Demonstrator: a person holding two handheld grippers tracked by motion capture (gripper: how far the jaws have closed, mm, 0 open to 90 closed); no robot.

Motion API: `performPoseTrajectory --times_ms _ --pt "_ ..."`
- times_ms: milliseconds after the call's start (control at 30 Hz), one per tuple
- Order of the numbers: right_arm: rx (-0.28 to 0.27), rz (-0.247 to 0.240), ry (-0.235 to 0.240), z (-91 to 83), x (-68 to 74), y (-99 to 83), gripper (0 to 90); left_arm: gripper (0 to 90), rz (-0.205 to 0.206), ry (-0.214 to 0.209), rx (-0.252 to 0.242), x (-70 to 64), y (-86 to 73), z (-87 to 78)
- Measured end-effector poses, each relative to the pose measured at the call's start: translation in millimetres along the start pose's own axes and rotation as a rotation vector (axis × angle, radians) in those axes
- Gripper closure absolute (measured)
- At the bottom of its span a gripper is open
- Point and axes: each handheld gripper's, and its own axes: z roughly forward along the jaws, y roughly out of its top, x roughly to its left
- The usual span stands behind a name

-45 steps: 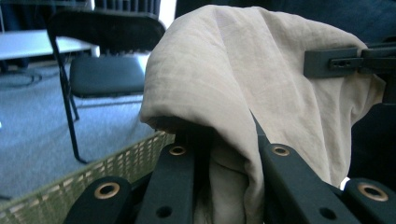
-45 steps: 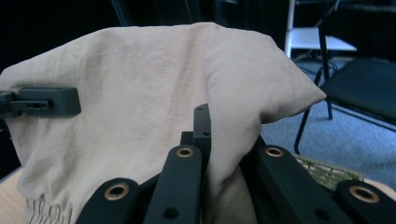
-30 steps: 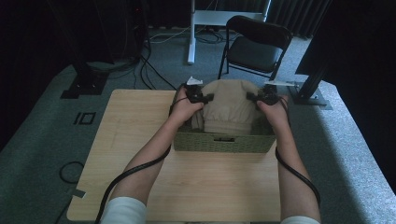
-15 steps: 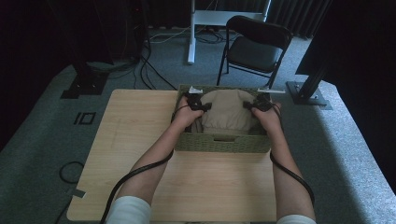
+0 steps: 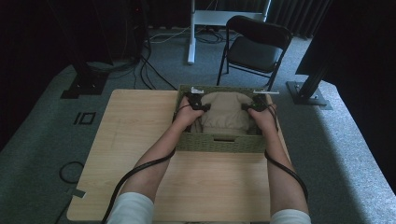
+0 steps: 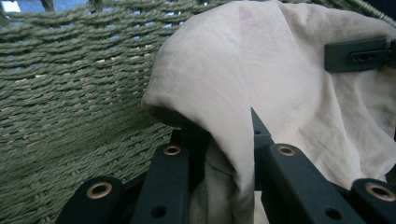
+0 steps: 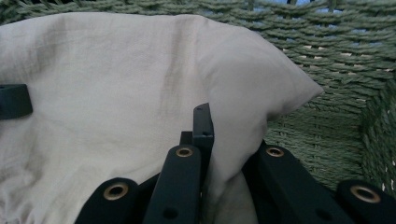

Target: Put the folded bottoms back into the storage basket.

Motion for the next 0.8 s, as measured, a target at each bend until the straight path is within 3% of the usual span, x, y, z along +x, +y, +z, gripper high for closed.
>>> performPoseTrajectory --times_ms 100,267,333,600,667,700,733,767,800 --pt "0.025 0.005 -0.012 6.8 -1.1 -1.8 83.5 78.2 0.006 0.028 0.033 0.8 -2.3 5.8" --pt "0.058 0.021 -0.051 16.5 -4.5 -6.0 83.2 72.6 0.032 0.072 0.038 1.4 -2.7 15.1" --pt "0.067 0.028 -0.059 19.0 -6.7 -7.0 82.7 71.8 0.024 0.083 0.037 2.8 -2.3 17.6" --pt "0.089 0.039 -0.073 25.1 -11.0 -6.2 82.6 78.0 0.005 0.093 0.055 4.8 0.9 25.0" --pt "0.061 0.052 -0.075 27.6 -12.5 -4.6 69.2 67.6 -0.020 0.134 0.043 5.8 -0.2 27.1" --pt "0.063 0.059 -0.071 27.4 -13.1 -4.0 66.0 57.2 -0.006 0.144 0.042 6.2 -0.4 27.7" --pt "0.061 0.062 -0.086 26.5 -13.5 -3.1 60.4 52.1 0.010 0.161 0.039 6.3 -0.5 27.8" --pt "0.061 0.062 -0.086 26.5 -13.5 -3.1 60.4 46.1 0.010 0.161 0.039 6.3 -0.5 27.8" --pt "0.057 0.051 -0.098 25.7 -13.6 -2.3 55.5 46.1 0.023 0.183 0.007 6.9 0.2 26.4"
